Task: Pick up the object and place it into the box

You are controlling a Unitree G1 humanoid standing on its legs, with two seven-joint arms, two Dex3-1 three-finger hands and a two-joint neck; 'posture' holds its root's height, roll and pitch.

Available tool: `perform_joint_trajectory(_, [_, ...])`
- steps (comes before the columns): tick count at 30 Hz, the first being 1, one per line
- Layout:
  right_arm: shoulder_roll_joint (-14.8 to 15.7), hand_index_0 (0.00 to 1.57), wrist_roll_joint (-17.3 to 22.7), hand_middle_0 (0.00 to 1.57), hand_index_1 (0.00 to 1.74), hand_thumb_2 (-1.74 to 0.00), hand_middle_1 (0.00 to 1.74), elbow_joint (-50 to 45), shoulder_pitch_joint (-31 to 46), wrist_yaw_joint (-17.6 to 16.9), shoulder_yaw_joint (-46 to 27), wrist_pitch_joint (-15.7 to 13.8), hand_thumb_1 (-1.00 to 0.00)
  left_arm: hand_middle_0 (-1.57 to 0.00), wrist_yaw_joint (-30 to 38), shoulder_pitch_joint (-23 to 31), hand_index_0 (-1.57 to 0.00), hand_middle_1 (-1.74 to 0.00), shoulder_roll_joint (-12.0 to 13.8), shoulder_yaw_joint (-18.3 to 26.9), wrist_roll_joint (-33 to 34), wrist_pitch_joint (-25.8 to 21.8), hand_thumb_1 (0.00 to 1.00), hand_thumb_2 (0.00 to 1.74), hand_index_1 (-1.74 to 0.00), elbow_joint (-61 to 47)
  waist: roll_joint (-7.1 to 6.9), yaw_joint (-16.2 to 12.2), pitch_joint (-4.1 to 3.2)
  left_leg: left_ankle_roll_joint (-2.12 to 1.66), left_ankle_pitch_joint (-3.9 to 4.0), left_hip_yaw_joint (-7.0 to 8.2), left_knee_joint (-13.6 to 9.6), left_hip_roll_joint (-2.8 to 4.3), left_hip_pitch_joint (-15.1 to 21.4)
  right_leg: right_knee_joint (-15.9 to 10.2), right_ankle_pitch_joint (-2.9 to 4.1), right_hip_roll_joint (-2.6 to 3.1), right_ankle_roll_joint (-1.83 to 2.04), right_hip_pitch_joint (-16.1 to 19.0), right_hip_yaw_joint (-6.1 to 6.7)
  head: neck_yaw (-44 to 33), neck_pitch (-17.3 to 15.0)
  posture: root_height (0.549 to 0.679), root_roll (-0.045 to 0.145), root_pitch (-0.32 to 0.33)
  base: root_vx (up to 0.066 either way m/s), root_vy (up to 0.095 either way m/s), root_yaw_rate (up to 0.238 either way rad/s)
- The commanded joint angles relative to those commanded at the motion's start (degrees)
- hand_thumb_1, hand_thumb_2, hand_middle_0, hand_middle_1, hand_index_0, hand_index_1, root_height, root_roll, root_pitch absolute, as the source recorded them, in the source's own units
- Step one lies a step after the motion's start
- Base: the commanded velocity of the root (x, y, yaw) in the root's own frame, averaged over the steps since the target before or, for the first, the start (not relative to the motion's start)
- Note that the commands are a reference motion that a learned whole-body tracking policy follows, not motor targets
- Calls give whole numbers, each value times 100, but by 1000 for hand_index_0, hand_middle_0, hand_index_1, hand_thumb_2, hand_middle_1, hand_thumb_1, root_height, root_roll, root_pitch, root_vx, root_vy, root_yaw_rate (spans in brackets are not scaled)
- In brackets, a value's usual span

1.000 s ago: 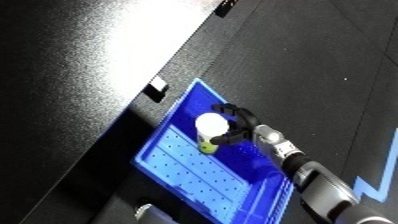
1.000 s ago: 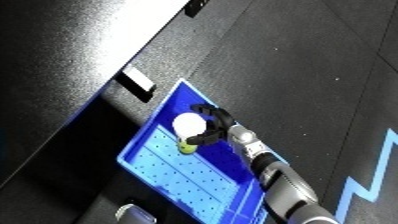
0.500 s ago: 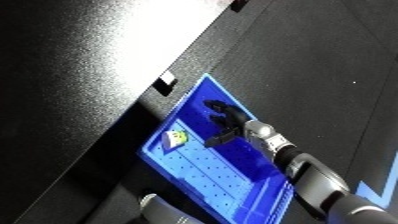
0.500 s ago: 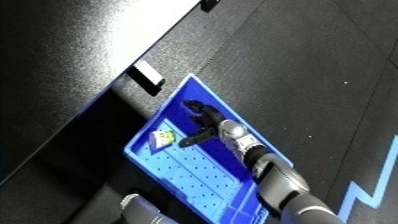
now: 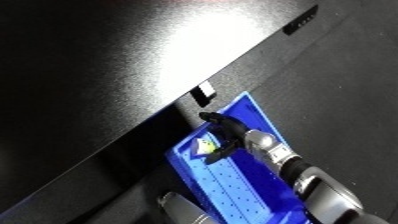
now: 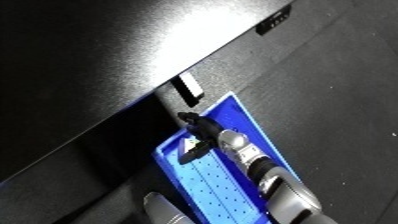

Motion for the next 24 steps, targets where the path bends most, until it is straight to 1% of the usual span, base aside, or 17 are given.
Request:
perform_joint_trajectory(2, [94,0,12,0,0,0,0,164,3,-12,20,175,0,0,30,-36,0,0,19,27,36,-4,0,0,0,30,-37,75,-10,6,30,-55,-3,-1,-32,22,-10,-30,6,8,-47,-564,24,617,66,-10,-3,-76,147])
perform_joint_trajectory(4, [185,0,66,0,0,0,0,387,25,-19,15,277,0,0,43,-74,0,0,28,55,83,-25,0,0,0,76,-64,152,-20,14,56,-106,5,-4,-48,36,-15,-69,15,30,-96,-1027,57,617,62,-13,2,-77,169])
perform_joint_trajectory(7, [324,0,157,0,0,0,0,727,59,-56,-15,312,0,0,52,-131,0,0,28,113,179,-53,0,0,0,130,-93,266,-44,30,96,-168,22,-1,-43,44,-10,-146,40,83,-175,-1739,75,617,57,-20,24,-78,191])
perform_joint_trajectory(9, [403,0,177,0,0,0,0,886,67,-83,-35,366,0,0,67,-177,0,0,29,145,244,-60,0,0,0,134,-108,331,-61,36,137,-203,17,8,-31,46,3,-196,62,115,-224,-2254,38,617,54,-25,35,-69,191])
perform_joint_trajectory(11, [465,0,157,0,0,0,0,993,79,-91,-46,441,0,0,98,-219,0,0,36,162,278,-77,0,0,0,125,-120,380,-78,31,191,-236,-10,13,-17,39,20,-232,84,147,-265,-2720,-105,617,52,-29,32,-50,175])
perform_joint_trajectory(14, [578,0,90,0,0,0,0,1154,114,-121,-45,523,0,0,170,-293,0,0,44,186,307,-127,0,0,0,112,-134,456,-96,9,295,-288,-91,9,20,23,50,-283,120,200,-336,-3407,-379,618,48,-36,27,-48,211])
perform_joint_trajectory(16, [670,0,94,0,0,0,0,1235,148,-186,-34,543,0,0,200,-347,0,0,41,190,328,-157,0,0,0,105,-138,514,-101,-5,369,-325,-172,1,65,22,59,-321,144,245,-394,-3817,-493,618,46,-41,32,-54,243])
perform_joint_trajectory(19, [793,0,197,0,0,0,0,1276,235,-290,-29,545,0,0,201,-391,0,0,26,187,342,-172,0,0,0,97,-144,582,-94,-11,444,-377,-260,-13,146,48,51,-377,177,315,-481,-4258,-526,617,44,-52,40,-36,206])
perform_joint_trajectory(21, [851,0,268,0,0,0,0,1287,307,-320,-33,536,0,0,195,-389,0,0,22,199,342,-169,0,0,0,92,-149,615,-88,-4,453,-402,-251,-25,179,75,41,-414,195,353,-528,-4604,-542,617,44,-59,43,-17,140])
perform_joint_trajectory(24, [895,0,287,0,0,0,0,1296,411,-322,-25,523,0,0,172,-345,0,0,36,246,313,-174,0,0,0,85,-167,661,-86,18,422,-430,-166,-36,202,102,22,-462,210,417,-583,-5084,-510,617,45,-69,52,-10,86])
